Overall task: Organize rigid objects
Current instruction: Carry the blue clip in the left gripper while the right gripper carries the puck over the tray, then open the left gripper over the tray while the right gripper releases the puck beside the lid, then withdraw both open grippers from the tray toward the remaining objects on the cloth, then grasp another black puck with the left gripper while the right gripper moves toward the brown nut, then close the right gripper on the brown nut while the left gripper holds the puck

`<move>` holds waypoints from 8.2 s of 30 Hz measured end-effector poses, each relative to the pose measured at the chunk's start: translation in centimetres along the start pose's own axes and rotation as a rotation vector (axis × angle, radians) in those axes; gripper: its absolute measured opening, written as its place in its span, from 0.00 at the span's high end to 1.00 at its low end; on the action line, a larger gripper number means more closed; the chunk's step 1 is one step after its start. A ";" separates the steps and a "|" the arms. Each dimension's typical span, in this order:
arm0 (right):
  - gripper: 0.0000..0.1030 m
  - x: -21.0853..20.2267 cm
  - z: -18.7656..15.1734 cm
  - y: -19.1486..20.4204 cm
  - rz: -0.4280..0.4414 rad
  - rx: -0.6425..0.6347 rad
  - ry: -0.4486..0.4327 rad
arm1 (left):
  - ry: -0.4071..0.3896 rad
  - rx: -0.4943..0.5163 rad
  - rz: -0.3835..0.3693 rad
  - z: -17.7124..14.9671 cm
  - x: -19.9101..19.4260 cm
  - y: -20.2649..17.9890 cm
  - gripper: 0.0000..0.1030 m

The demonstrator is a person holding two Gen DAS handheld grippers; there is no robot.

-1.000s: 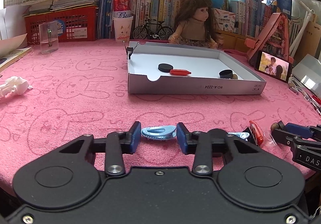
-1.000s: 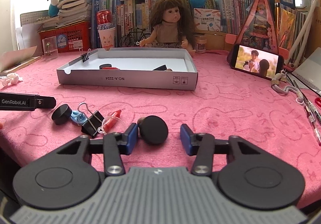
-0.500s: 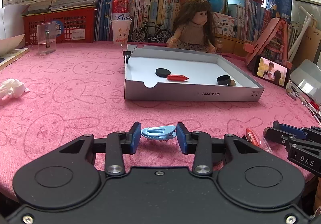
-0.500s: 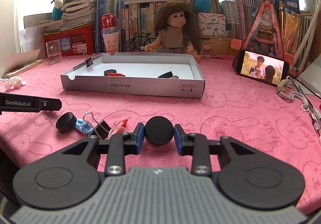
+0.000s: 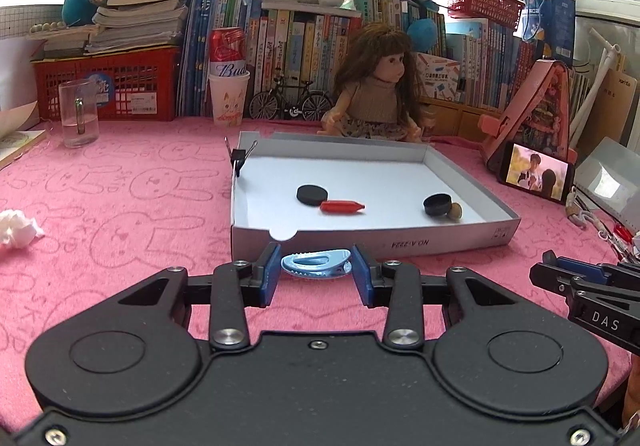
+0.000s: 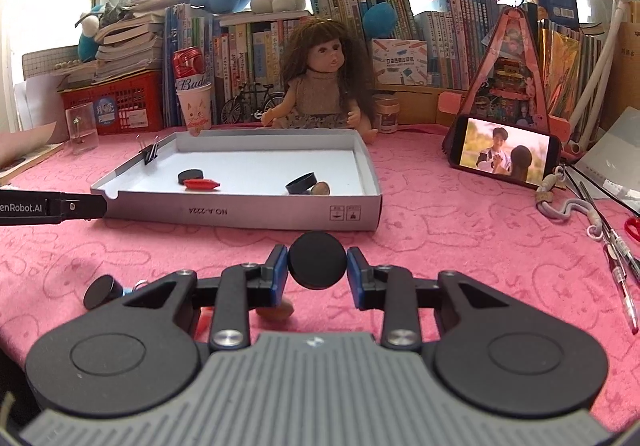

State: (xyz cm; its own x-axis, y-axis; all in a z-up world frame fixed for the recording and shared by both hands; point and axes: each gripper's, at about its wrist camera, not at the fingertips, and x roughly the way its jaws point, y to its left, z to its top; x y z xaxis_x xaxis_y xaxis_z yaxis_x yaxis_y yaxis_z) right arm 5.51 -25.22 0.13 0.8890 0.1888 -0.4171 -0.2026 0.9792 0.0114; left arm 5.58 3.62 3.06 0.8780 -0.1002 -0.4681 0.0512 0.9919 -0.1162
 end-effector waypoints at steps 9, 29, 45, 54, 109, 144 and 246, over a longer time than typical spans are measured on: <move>0.65 1.1 1.7 -0.5 -0.013 0.024 -0.006 | -0.010 0.004 -0.002 1.7 1.4 -0.5 0.65; 0.65 4.5 5.2 -0.2 0.033 0.046 -0.034 | -0.024 0.022 0.003 5.1 5.7 -1.6 0.64; 0.65 9.6 5.9 -0.5 0.011 0.065 0.026 | 0.033 0.013 0.048 5.1 10.4 -1.0 0.64; 0.64 11.4 5.8 -0.4 0.011 0.066 0.076 | 0.064 0.008 0.055 4.8 12.0 -1.0 0.64; 0.13 3.5 4.4 -0.1 0.075 0.052 -0.001 | 0.002 0.035 -0.056 2.5 3.4 -1.3 0.18; 0.12 -1.6 -2.5 0.2 0.209 -0.029 0.073 | 0.094 0.145 -0.175 -4.1 -2.6 -1.1 0.36; 0.78 -1.3 -1.6 -0.8 0.052 0.044 0.033 | 0.050 0.059 -0.124 -2.4 -1.1 -0.5 0.71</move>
State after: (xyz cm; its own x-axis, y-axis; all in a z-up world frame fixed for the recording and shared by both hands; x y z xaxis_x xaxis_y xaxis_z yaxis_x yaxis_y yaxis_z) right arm 3.87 -26.38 -0.84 0.8638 0.2375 -0.4444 -0.2290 0.9706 0.0737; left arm 3.44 3.00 1.51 0.8386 -0.2242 -0.4965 0.1866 0.9745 -0.1248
